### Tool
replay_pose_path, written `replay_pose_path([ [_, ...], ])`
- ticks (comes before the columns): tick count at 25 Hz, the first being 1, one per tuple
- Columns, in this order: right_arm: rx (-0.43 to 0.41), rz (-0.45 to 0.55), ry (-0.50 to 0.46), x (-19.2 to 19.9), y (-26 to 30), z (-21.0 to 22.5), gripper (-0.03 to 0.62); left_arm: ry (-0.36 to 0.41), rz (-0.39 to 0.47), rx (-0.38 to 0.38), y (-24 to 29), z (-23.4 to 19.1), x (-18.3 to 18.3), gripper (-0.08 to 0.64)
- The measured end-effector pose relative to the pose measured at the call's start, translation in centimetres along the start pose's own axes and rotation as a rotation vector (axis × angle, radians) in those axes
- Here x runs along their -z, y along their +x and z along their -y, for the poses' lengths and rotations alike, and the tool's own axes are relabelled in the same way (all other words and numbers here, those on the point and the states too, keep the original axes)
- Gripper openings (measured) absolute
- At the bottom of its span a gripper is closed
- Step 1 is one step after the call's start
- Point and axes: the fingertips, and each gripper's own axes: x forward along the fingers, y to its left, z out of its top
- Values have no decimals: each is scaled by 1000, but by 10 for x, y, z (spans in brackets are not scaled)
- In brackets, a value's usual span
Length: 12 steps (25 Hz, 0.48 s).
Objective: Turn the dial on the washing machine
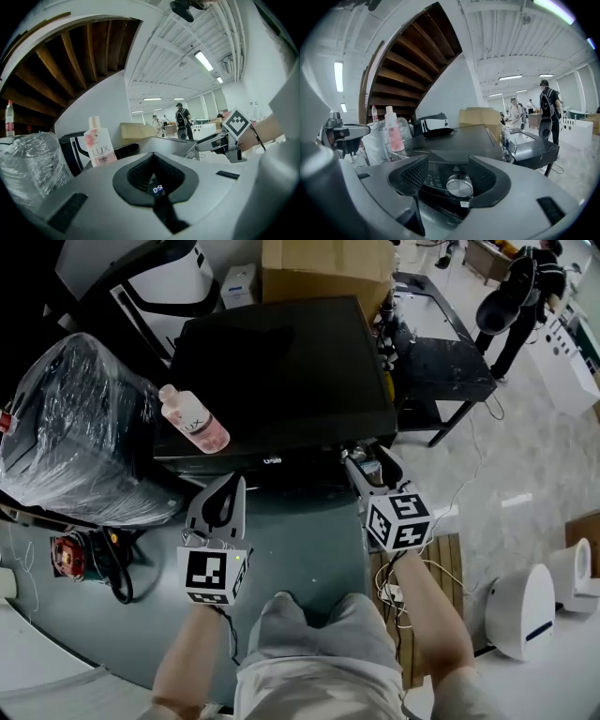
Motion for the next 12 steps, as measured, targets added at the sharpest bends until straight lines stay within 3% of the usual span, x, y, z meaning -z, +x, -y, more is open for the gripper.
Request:
replay_pose_path([
  [12,31,18,153,50,28,26,282,-26,4,-27,17,-2,54,18],
])
